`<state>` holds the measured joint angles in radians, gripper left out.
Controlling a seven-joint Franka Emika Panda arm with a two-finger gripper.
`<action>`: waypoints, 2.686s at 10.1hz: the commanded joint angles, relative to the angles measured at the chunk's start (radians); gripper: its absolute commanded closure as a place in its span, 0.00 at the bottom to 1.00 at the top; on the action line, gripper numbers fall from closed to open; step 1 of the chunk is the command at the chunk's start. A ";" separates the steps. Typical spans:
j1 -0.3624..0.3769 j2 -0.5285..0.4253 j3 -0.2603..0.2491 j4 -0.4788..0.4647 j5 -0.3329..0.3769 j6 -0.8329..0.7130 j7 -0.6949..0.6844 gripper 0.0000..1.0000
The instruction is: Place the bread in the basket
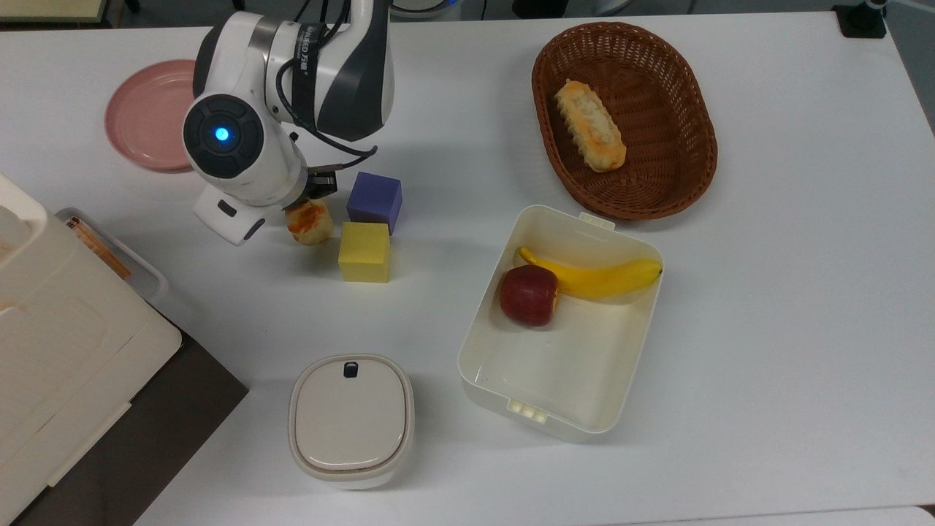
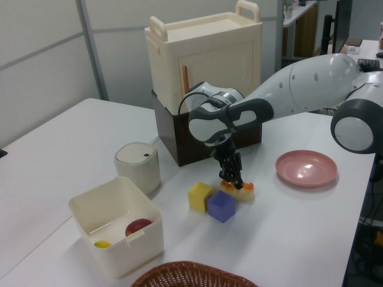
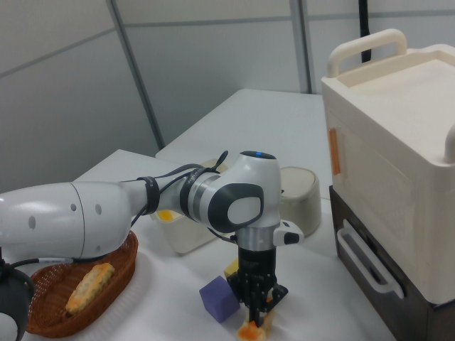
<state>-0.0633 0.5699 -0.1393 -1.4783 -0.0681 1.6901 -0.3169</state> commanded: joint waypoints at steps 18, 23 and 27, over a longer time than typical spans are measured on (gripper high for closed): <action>0.743 -0.236 -0.006 0.049 0.071 -0.145 0.350 0.01; 0.521 -0.281 -0.023 0.059 0.053 -0.141 0.349 0.00; 0.297 -0.289 -0.022 0.059 -0.006 -0.060 0.279 0.00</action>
<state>0.2972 0.3050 -0.1687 -1.3972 -0.0711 1.5886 -0.0050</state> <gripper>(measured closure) 0.000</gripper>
